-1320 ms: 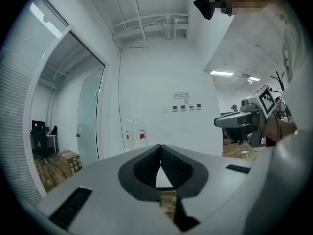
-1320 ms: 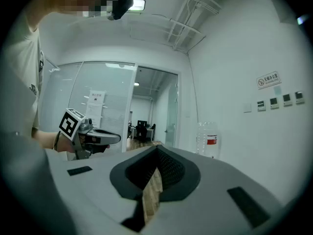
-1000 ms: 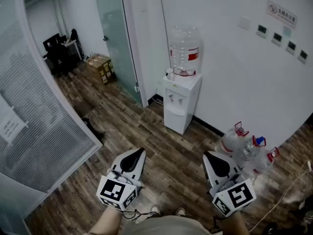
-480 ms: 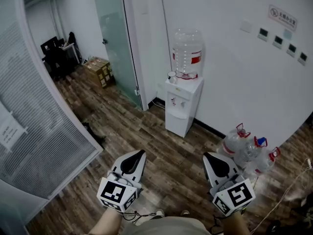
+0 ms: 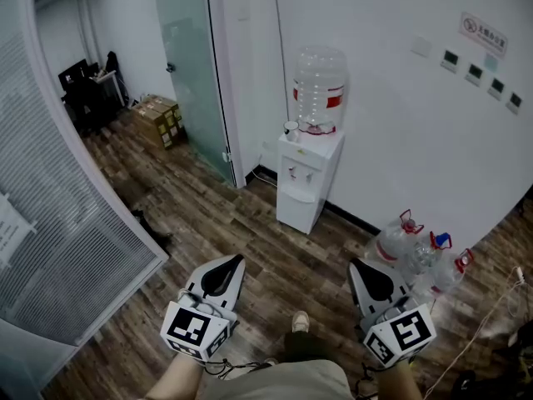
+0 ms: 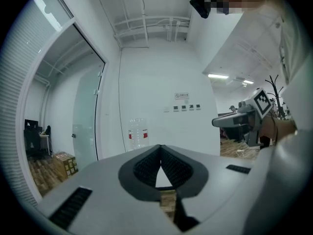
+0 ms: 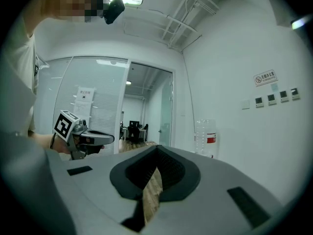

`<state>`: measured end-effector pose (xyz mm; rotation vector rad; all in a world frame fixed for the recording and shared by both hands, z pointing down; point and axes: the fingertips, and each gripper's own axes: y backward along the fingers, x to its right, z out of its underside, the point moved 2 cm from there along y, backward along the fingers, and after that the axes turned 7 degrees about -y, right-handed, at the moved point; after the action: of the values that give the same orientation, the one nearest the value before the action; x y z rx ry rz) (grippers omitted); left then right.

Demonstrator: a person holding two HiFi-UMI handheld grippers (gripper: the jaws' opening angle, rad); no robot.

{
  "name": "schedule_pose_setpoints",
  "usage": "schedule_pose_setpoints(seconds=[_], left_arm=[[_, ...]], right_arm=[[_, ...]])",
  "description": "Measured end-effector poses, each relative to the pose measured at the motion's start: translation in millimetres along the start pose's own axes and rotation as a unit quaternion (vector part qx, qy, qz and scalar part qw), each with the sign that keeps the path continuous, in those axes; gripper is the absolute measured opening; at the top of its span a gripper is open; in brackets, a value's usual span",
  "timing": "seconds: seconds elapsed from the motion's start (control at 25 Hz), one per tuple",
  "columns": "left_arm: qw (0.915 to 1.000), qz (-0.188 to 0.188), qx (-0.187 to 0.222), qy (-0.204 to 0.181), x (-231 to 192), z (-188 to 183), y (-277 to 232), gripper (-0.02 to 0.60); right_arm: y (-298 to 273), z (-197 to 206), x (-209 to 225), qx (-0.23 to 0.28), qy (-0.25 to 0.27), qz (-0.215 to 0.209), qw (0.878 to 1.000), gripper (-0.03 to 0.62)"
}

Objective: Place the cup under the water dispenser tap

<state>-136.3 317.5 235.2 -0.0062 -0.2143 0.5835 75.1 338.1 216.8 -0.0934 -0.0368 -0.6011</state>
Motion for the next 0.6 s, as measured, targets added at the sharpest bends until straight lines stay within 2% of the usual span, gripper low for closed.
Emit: schedule_pose_setpoints(seconds=[0.32, 0.6], left_arm=[[0.9999, -0.008, -0.005, -0.01, -26, 23, -43, 0.006], [0.9994, -0.027, -0.021, -0.007, -61, 32, -96, 0.006]], right_arm=[[-51, 14, 33, 0.016, -0.006, -0.004, 1.0, 0.006], [-114, 20, 86, 0.01, -0.017, -0.02, 1.0, 0.006]])
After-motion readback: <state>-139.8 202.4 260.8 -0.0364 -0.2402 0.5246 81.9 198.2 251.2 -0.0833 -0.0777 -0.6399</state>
